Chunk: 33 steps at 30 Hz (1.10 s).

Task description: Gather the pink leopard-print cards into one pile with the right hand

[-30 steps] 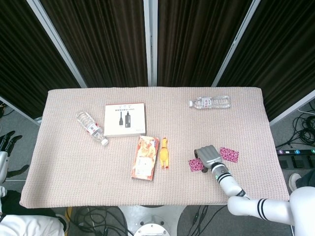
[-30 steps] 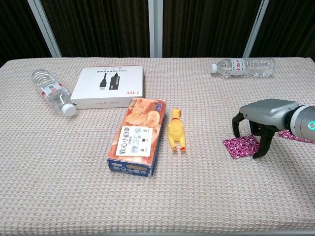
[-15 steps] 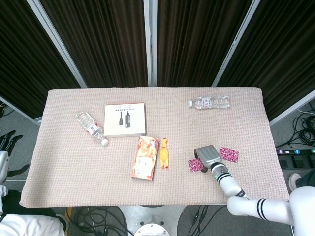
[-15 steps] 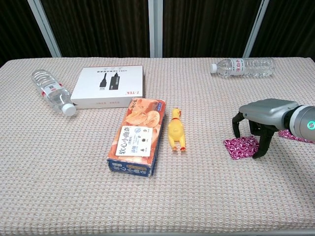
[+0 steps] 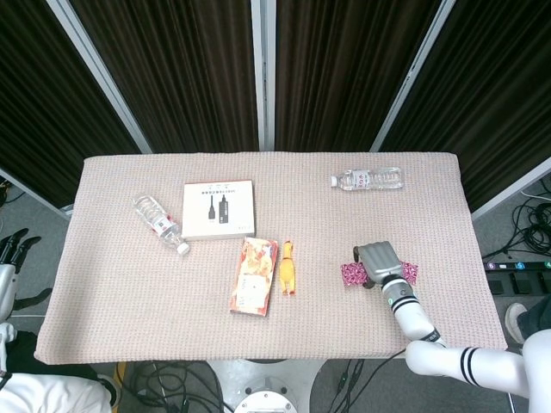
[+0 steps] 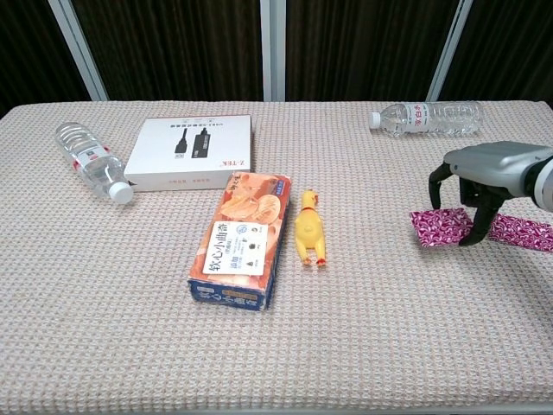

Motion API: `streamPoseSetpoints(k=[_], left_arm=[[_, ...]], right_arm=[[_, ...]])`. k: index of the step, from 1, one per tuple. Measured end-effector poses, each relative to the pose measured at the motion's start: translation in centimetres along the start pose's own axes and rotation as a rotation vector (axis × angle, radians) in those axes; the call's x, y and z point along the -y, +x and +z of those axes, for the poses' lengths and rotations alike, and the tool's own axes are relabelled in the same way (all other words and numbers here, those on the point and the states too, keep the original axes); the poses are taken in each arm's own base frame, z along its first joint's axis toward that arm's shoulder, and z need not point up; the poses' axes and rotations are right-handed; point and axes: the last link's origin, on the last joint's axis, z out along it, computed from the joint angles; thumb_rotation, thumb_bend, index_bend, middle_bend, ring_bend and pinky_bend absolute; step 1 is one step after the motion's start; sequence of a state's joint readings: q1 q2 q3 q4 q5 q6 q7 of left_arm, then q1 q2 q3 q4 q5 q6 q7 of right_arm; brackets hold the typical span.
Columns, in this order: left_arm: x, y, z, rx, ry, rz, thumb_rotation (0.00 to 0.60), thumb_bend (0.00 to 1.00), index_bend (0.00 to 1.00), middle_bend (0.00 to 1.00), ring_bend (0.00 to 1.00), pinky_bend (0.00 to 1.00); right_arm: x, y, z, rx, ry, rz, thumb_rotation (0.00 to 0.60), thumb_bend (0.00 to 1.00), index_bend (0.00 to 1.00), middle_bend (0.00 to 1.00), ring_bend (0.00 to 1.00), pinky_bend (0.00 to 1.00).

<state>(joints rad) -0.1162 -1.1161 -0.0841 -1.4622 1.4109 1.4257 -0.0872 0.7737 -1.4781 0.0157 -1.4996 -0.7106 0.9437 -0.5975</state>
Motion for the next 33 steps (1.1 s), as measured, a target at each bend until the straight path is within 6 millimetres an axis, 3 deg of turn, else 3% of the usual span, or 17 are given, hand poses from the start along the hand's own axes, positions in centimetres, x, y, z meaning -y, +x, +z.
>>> streamPoseSetpoints(k=[9,15,33], left_arm=[[-0.2,-0.4,0.0,0.013,-0.007,0.002,0.600,0.00,0.22,0.19,0.13,0.30],[-0.3,-0.5,0.1,0.016,-0.007,0.007,0.600,0.00,0.22,0.19,0.13,0.30],[-0.2,-0.6,0.0,0.022,-0.002,0.016,0.600,0.00,0.22,0.19,0.13,0.30]], right_arm=[[-5.3,-1.3,-1.0,-0.046,-0.220,0.080,0.600,0.00,0.46,1.00,1.00,1.00],[-7.3,-1.9,-1.4,-0.044,-0.267,0.116,0.600,0.00,0.46,1.00,1.00,1.00],[-8.0,-3.1,-1.0,-0.016,-0.277,0.117,0.600,0.00,0.46,1.00,1.00,1.00]])
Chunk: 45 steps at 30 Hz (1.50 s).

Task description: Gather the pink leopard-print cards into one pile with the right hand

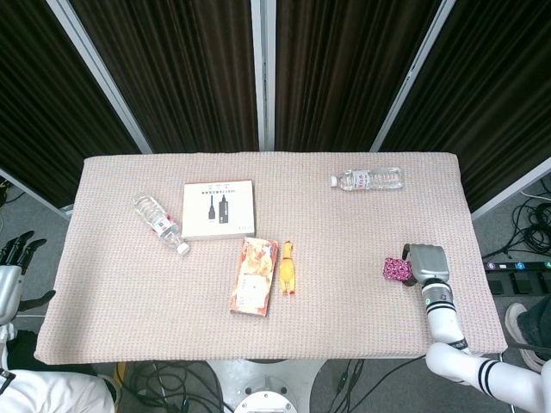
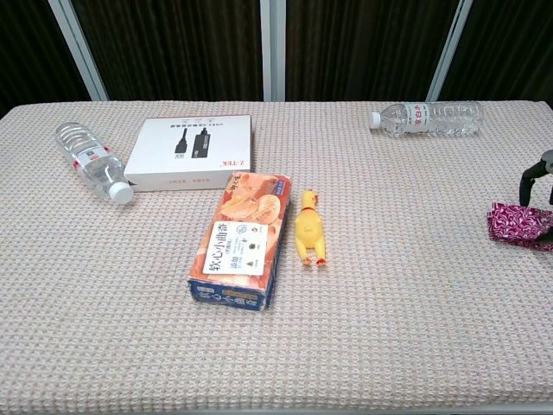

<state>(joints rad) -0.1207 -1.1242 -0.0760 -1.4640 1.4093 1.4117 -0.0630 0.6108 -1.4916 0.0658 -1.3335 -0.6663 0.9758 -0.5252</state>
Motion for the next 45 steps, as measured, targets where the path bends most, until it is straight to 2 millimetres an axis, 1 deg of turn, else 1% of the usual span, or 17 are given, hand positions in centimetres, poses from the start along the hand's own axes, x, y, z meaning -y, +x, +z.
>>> streamPoseSetpoints(k=[22,33,45], left_arm=[[0.16,-0.10,-0.10,0.002,0.002,-0.003,0.600,0.00,0.22,0.19,0.13,0.30],[0.17,-0.28,-0.05,0.008,0.003,0.000,0.600,0.00,0.22,0.19,0.13,0.30],[0.47,-0.27,-0.13,0.009,0.010,0.001,0.600,0.00,0.22,0.19,0.13,0.30]], right_arm=[[-0.17,-0.43,0.25,0.014,-0.016,-0.005,0.600,0.00,0.46,1.00,1.00,1.00],[-0.29,-0.95,0.22,0.026,-0.025,-0.004,0.600,0.00,0.46,1.00,1.00,1.00],[0.43,-1.02,0.23,0.019,-0.016,-0.003,0.600,0.00,0.46,1.00,1.00,1.00]])
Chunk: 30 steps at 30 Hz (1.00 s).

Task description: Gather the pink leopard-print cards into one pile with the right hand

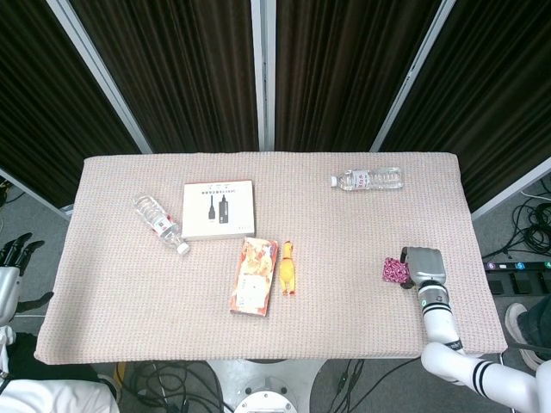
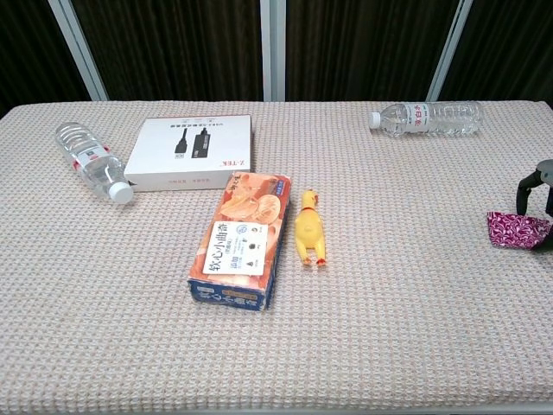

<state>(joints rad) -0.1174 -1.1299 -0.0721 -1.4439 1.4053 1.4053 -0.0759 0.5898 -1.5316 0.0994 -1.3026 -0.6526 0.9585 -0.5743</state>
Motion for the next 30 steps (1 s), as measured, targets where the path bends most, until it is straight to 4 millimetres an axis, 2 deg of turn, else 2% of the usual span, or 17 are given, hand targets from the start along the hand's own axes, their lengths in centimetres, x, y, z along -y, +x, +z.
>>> streamPoseSetpoints(k=[19,30], left_arm=[[0.11,0.03,0.01,-0.003,-0.001,-0.004,0.600,0.00,0.22,0.19,0.13,0.30],[0.19,0.05,0.00,-0.001,0.002,-0.002,0.600,0.00,0.22,0.19,0.13,0.30]], right_arm=[[-0.60,0.14,0.03,-0.006,-0.062,0.037,0.600,0.00,0.46,1.00,1.00,1.00],[-0.29,-0.02,0.26,-0.003,-0.071,0.048,0.600,0.00,0.46,1.00,1.00,1.00]])
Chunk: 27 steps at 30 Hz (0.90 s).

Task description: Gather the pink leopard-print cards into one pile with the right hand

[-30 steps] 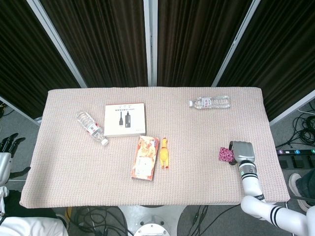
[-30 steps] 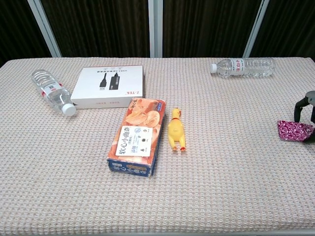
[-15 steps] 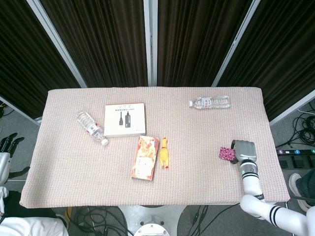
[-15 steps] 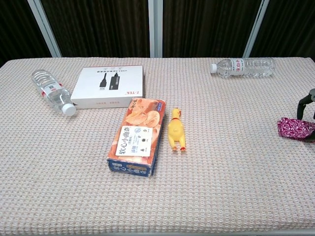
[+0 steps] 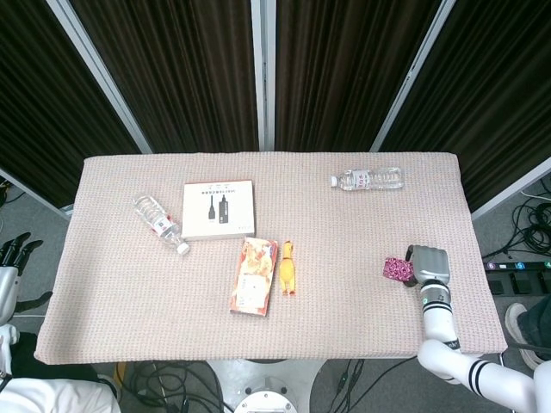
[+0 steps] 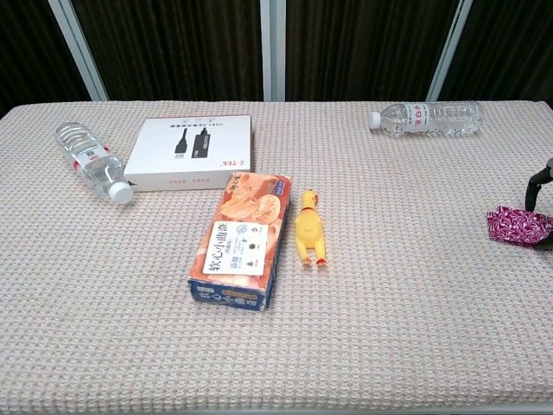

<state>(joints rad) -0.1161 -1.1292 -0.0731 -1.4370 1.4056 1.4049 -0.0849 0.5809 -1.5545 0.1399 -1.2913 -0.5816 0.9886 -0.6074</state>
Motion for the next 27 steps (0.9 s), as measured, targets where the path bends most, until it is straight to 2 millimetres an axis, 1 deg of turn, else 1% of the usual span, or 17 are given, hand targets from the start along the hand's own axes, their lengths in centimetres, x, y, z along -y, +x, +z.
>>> streamPoseSetpoints(k=[4,9,20,23,26,27], left_arm=[[0.0,0.0,0.0,0.002,0.001,0.000,0.600,0.00,0.22,0.19,0.13,0.30],[0.0,-0.1,0.0,0.003,-0.001,-0.001,0.600,0.00,0.22,0.19,0.13,0.30],[0.0,0.1,0.0,-0.003,-0.003,-0.003,0.600,0.00,0.22,0.19,0.13,0.30],[-0.1,0.2,0.1,-0.005,-0.004,-0.003,0.600,0.00,0.22,0.19,0.13,0.30],[-0.2,0.2,0.2,-0.005,-0.005,-0.001,0.600,0.00,0.22,0.19,0.13,0.30],[-0.3,0.2,0.2,-0.005,-0.007,0.000,0.600,0.00,0.22,0.19,0.13,0.30]], right_arm=[[0.2,-0.1,0.1,0.006,0.003,0.006,0.600,0.00,0.45,1.00,1.00,1.00],[0.3,-0.1,0.1,0.010,0.009,0.011,0.600,0.00,0.39,1.00,1.00,1.00],[0.3,0.6,-0.1,-0.003,0.018,0.013,0.600,0.00,0.38,1.00,1.00,1.00],[0.5,1.2,-0.4,-0.028,0.032,0.033,0.600,0.00,0.38,1.00,1.00,1.00],[0.6,2.5,-1.0,-0.090,0.058,0.068,0.598,0.00,0.40,1.00,0.99,0.99],[0.6,3.2,-1.2,-0.127,0.070,0.084,0.570,0.00,0.41,1.00,0.96,0.96]])
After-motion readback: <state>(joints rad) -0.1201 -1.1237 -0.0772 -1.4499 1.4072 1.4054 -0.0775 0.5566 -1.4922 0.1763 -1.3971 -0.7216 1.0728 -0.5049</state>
